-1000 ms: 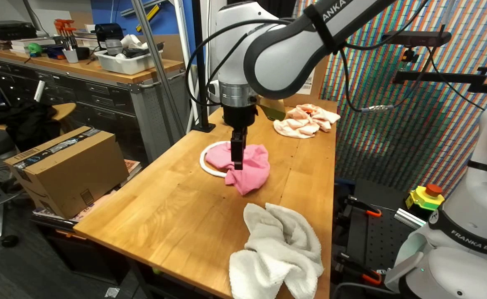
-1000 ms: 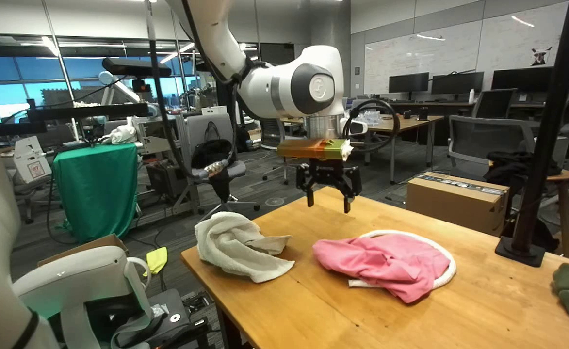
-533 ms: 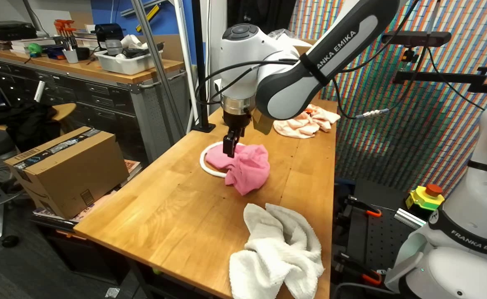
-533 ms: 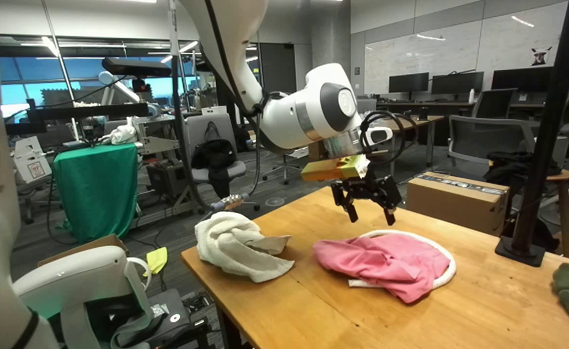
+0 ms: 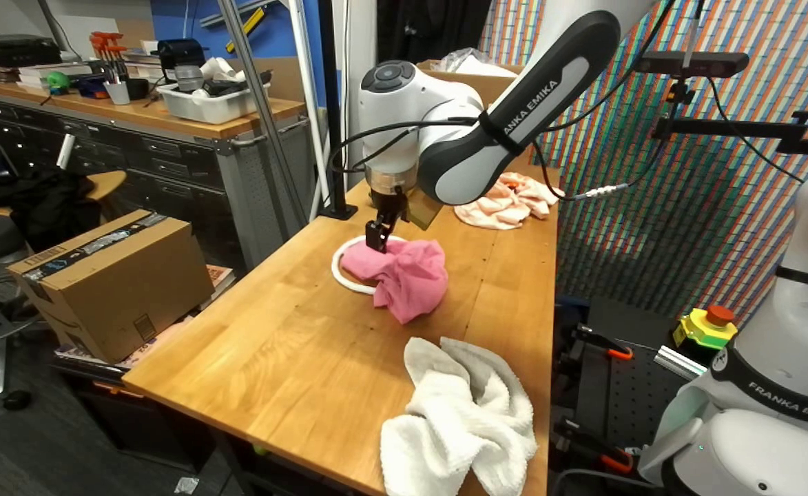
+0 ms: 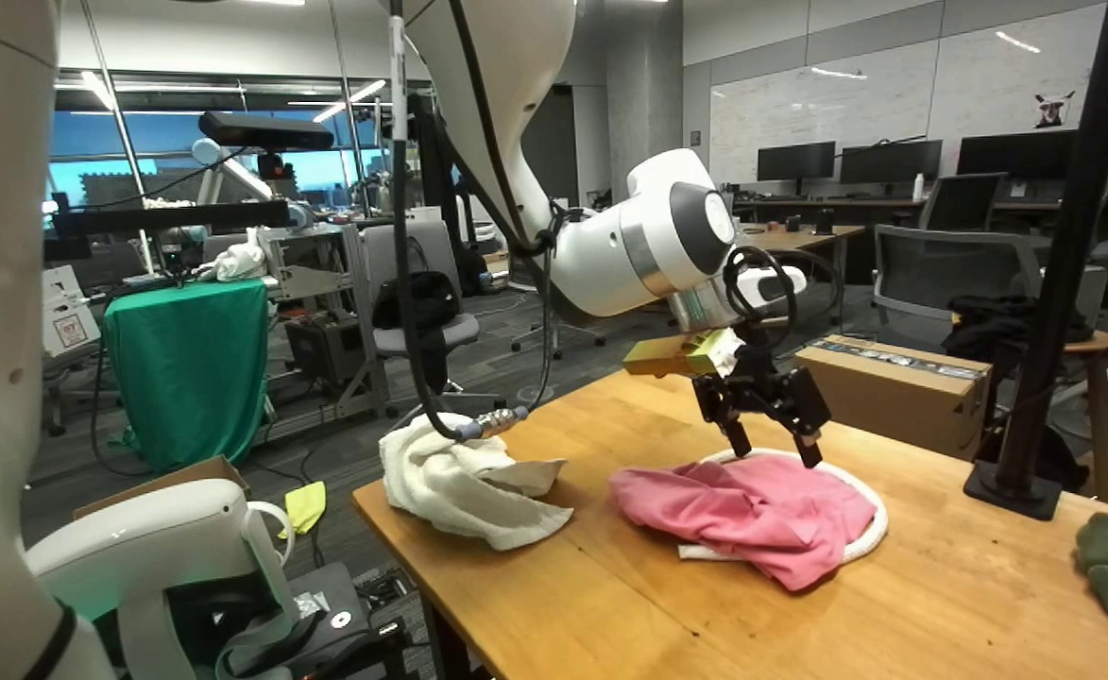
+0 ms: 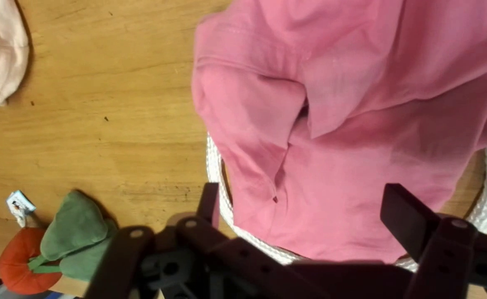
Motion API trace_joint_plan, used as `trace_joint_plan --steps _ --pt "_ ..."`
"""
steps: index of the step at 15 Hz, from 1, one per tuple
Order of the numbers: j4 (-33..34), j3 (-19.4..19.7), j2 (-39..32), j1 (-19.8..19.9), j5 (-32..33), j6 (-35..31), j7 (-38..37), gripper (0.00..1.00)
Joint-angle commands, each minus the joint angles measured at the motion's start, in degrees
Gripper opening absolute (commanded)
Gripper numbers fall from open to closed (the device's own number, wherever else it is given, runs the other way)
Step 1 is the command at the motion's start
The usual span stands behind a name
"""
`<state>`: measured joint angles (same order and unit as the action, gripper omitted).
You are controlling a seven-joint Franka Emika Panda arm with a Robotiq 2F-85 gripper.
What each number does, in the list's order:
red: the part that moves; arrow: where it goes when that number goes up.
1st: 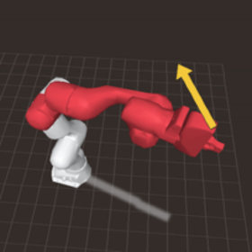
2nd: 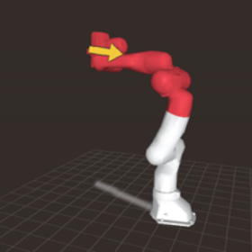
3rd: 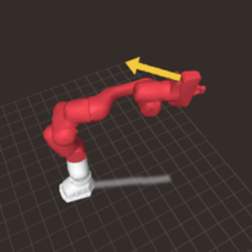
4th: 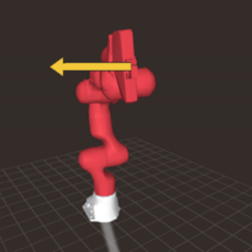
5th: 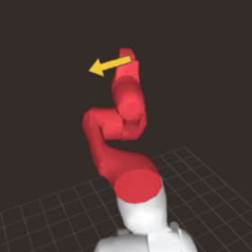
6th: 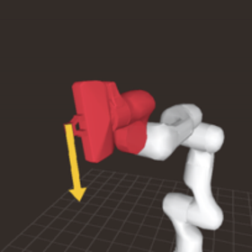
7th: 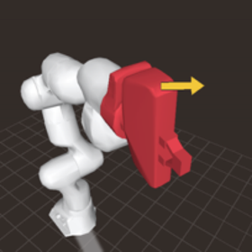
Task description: Separate the objects on the table
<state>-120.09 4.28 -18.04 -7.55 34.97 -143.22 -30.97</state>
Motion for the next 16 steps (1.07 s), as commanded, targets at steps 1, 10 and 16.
trace_joint_plan --steps 1,10,16 --pt "2.77 -0.41 -1.63 -0.38 -4.32 1.02 0.81 1.0" --pt "6.71 -1.96 -5.21 1.53 -22.48 0.99 9.03 1.0" --pt "8.42 -2.93 -7.94 3.58 -31.68 1.16 14.83 1.0"
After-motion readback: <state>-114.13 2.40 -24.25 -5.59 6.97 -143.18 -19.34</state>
